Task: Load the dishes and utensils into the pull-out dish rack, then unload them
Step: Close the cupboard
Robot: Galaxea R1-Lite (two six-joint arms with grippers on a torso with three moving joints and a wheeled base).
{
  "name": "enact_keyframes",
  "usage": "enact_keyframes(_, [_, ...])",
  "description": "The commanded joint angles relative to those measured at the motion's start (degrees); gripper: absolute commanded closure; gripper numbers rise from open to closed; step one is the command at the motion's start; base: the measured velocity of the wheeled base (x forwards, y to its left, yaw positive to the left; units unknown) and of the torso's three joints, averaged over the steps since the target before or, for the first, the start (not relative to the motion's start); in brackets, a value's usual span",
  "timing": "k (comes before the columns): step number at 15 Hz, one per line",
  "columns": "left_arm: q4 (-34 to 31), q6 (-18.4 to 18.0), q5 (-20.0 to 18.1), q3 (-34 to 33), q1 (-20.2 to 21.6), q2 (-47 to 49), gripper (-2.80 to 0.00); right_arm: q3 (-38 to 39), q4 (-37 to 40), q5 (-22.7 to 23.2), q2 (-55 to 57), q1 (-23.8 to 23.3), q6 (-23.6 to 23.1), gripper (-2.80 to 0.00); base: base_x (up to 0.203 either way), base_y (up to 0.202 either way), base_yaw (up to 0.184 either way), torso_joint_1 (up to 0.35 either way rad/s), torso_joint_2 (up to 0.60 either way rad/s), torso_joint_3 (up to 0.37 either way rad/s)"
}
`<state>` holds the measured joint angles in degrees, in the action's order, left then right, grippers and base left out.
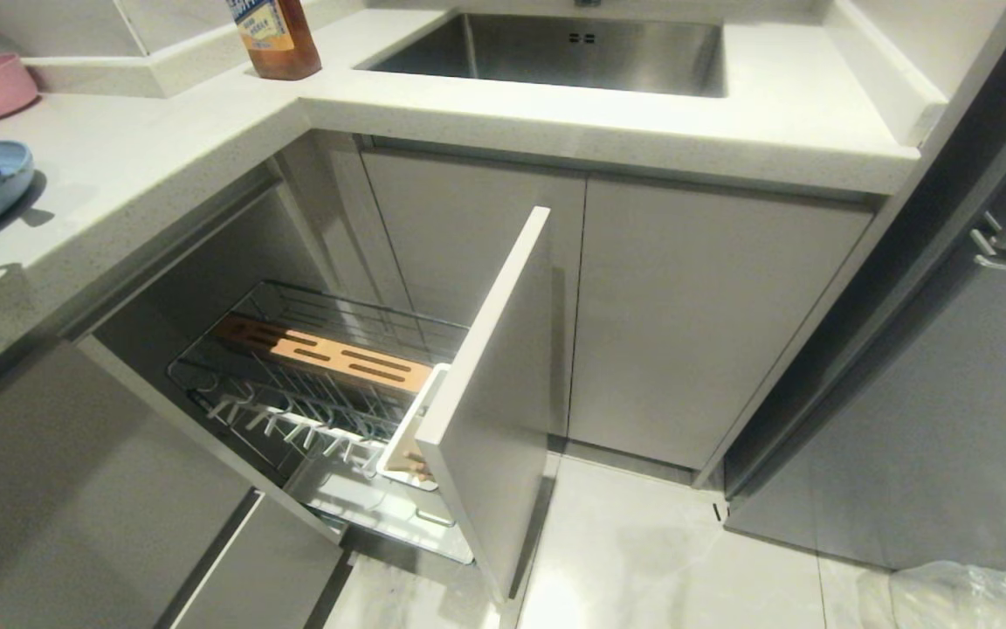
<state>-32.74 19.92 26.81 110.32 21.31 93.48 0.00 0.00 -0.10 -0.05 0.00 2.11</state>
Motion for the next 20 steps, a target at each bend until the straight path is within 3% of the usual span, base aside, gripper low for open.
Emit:
enact_keyframes(1, [-0.3, 0.2, 0.0, -0.1, -0.1, -1.7, -2.80, 0.0, 0.0, 0.0, 0.0, 0.0, 0.0, 0.00, 0.000, 0.000, 0.000, 0.000, 0.00, 0.000])
enact_keyframes(4, [-0.5, 0.7, -0.3, -0.3, -0.2, -5.0, -2.80, 0.0, 0.0, 0.0, 0.0, 0.0, 0.0, 0.00, 0.000, 0.000, 0.000, 0.000, 0.00, 0.000])
enact_keyframes(5, [-0.6, 1.2, -0.4, -0.4, -0.3, -6.0, 0.00, 0.0, 0.0, 0.0, 0.0, 0.0, 0.0, 0.00, 0.000, 0.000, 0.000, 0.000, 0.00, 0.000])
enact_keyframes(9, [-0.5, 1.5, -0.4, -2.8, -3.5, -11.6, 0.00, 0.0, 0.0, 0.0, 0.0, 0.0, 0.0, 0.00, 0.000, 0.000, 0.000, 0.000, 0.00, 0.000])
enact_keyframes(13, [-0.2, 3.1, -1.0, -6.6, -13.0, -19.2, 0.00, 0.0, 0.0, 0.0, 0.0, 0.0, 0.0, 0.00, 0.000, 0.000, 0.000, 0.000, 0.00, 0.000])
enact_keyframes(16, [-0.2, 5.6, -1.3, -9.2, -25.6, -22.9, 0.00, 0.0, 0.0, 0.0, 0.0, 0.0, 0.0, 0.00, 0.000, 0.000, 0.000, 0.000, 0.00, 0.000])
enact_keyframes(20, [-0.3, 10.0, -1.3, -13.9, -51.1, -24.0, 0.00, 0.0, 0.0, 0.0, 0.0, 0.0, 0.0, 0.00, 0.000, 0.000, 0.000, 0.000, 0.00, 0.000])
